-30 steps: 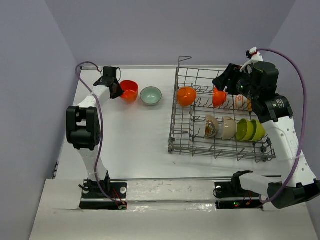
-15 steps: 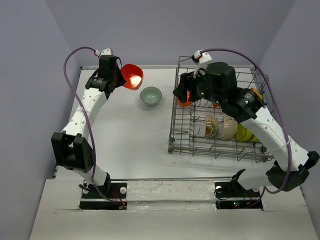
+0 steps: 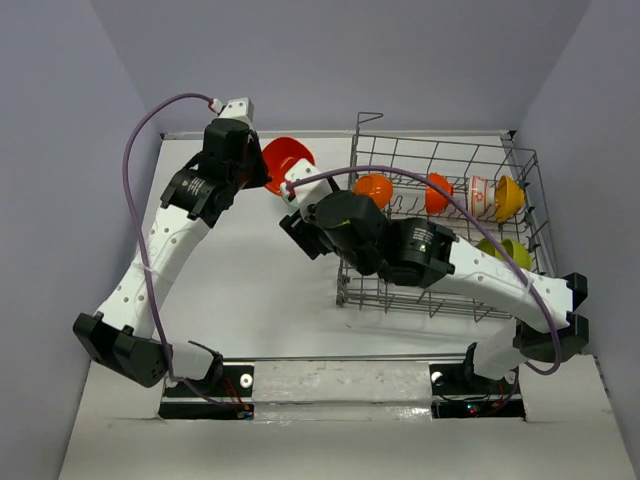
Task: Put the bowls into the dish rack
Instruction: Pass from the left arm to the right
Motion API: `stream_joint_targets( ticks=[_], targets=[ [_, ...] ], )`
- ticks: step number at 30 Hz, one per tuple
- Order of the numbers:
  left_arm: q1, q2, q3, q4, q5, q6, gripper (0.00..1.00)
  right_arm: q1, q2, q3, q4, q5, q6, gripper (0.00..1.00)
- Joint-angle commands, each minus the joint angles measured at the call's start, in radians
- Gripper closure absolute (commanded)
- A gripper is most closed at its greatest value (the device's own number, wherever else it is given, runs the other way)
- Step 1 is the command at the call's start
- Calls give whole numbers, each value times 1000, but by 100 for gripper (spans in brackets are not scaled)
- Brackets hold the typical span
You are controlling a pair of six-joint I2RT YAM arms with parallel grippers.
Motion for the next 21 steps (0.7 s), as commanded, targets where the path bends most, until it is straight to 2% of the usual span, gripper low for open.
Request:
stream_joint_targets(
  ticks=[1, 7, 21],
  targets=[
    [-21, -95, -35, 11, -4, 20, 100, 84, 2, -43, 83, 210, -105, 34],
    [-22, -167, -103, 16, 16, 43, 100, 163, 42, -97, 175, 366, -193, 34],
    [-22, -228, -169, 16, 73, 74, 100, 205, 111, -95, 324, 415, -356, 34]
  ],
)
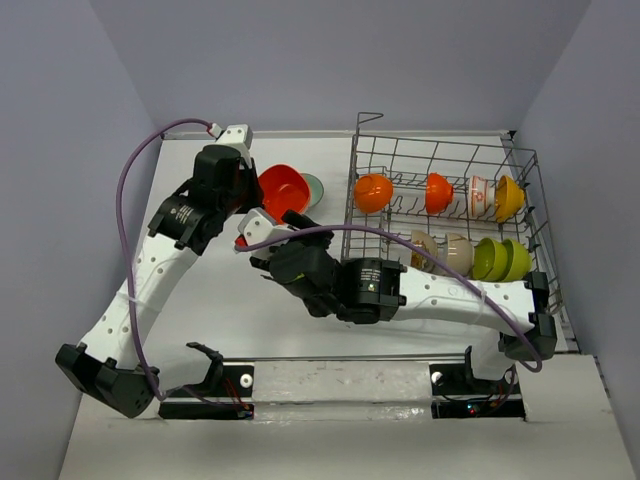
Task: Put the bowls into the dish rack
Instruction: Pass from the left arm to the right
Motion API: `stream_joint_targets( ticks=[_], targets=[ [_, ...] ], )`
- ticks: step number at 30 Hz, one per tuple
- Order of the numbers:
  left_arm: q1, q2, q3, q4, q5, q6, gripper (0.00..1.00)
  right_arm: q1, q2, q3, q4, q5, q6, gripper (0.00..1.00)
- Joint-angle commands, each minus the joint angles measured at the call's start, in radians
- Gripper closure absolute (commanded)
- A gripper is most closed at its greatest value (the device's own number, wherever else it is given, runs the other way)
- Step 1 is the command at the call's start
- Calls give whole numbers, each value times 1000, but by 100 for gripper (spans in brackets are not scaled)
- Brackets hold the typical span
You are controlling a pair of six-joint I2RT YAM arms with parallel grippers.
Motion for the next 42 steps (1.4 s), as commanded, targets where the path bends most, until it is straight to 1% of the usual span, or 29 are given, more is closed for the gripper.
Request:
stream_joint_targets(
  ticks=[1, 9, 12, 15, 18, 20, 25, 28, 42],
  targets=[
    [-2, -49, 11, 45, 33, 17, 100, 12, 2, 7, 103, 20, -59, 34],
    [-3, -66, 16, 33, 95, 15, 100, 12, -2, 7, 133, -4, -111, 34],
    [-5, -57, 22, 30, 154, 23, 100, 12, -7, 11, 134, -55, -117, 34],
    [-6, -49, 35, 24, 171, 24, 100, 12, -53, -12, 133, -128, -102, 34],
    [-8, -40, 61, 7, 189, 32, 100, 12, -148, -52, 134, -249, -99, 32],
    [-11, -37, 72, -1, 191, 35, 100, 12, -172, -66, 133, -273, -111, 31],
    [-17, -29, 112, -28, 203, 56, 100, 12, -177, -63, 97, -250, -157, 30],
    [-25, -19, 144, -48, 232, 75, 100, 12, -174, -69, 88, -262, -162, 30],
    [-91, 8, 221, -134, 231, 132, 100, 12, -111, -58, 42, -279, -185, 29]
  ],
)
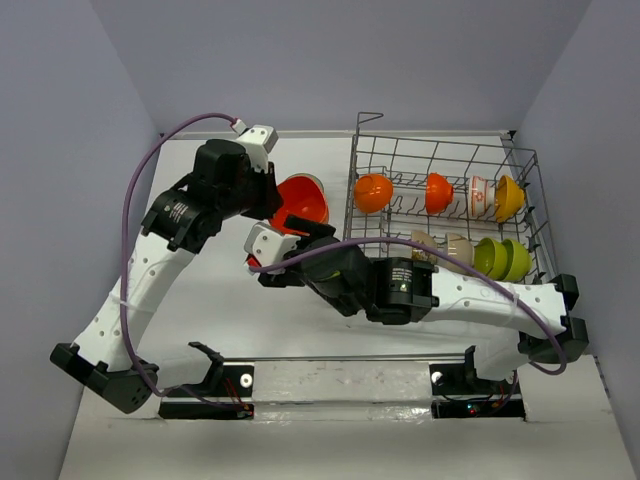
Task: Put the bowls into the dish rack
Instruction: Pass from the left arm to the right
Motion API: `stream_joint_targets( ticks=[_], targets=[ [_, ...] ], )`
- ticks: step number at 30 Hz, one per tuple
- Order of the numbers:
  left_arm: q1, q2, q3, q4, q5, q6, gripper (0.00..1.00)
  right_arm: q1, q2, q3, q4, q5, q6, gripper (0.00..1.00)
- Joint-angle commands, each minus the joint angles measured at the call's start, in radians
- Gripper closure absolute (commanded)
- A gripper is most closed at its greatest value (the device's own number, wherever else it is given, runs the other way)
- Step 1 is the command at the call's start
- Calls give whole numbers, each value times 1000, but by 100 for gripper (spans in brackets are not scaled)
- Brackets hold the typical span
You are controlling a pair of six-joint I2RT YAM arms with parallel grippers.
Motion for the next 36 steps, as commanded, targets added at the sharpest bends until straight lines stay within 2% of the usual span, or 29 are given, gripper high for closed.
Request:
stream_joint_targets(
  ticks=[1, 13, 22, 26, 28, 33, 36],
  targets=[
    [-20, -7, 94, 1, 23, 33, 100, 7, 20, 13, -8, -7, -24, 29],
    [-48, -7, 172, -73, -12, 60, 100, 7, 49, -3, -6, 34, -51, 29],
    [-74, -21, 194, -87, -18, 66, 100, -3, 92, -45, 46, 136, -120, 30],
    [-83, -25, 195, -88, -21, 68, 100, -21, 100, -53, 63, 157, -136, 35],
    [-86, -27, 198, -88, -20, 69, 100, -21, 103, -58, 72, 162, -146, 42],
    [-94, -27, 204, -88, -23, 76, 100, -21, 111, -61, 81, 171, -155, 52],
    [-95, -25, 206, -87, -24, 77, 100, -30, 111, -59, 83, 165, -152, 65]
  ],
)
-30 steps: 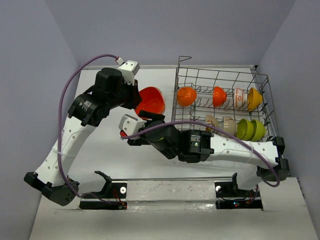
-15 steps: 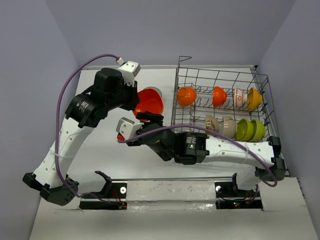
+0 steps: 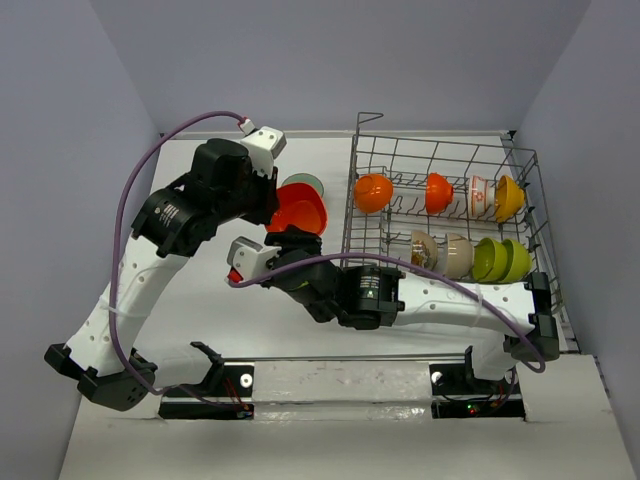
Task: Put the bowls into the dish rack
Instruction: Pass from the left arm to the right
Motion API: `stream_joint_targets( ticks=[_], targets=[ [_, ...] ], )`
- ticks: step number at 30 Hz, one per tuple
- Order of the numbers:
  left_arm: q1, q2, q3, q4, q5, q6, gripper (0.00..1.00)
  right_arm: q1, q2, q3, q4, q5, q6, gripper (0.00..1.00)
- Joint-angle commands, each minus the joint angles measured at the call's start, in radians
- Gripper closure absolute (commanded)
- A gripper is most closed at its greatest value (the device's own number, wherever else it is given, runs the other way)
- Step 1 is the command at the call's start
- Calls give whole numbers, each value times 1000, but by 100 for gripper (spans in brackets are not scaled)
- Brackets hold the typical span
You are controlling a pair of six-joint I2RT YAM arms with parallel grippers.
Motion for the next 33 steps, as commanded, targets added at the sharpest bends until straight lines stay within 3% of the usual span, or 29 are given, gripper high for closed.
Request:
stream_joint_targets(
  ticks=[1, 4, 6, 11, 17, 25, 33],
  targets=[
    [-7, -35, 71, 62, 54, -26, 100, -23, 7, -21, 18, 27, -3, 68],
    [-7, -32, 76, 70, 52, -28, 100, -23, 2, -18, 16, 9, 11, 90],
    [-7, -34, 76, 79, 51, -29, 100, -23, -4, -18, 18, 0, 22, 99],
    [-7, -26, 89, 104, 51, -40, 96, -23, -22, -9, 7, -39, 53, 99],
    [-7, -5, 117, 130, 52, -62, 73, -23, -51, 14, -5, -40, 99, 99],
    [-5, 35, 175, 171, 71, -106, 51, -42, -107, 28, -19, -54, 166, 99],
    [-8, 74, 221, 205, 94, -141, 46, -73, -150, 7, -19, -62, 203, 99]
  ],
)
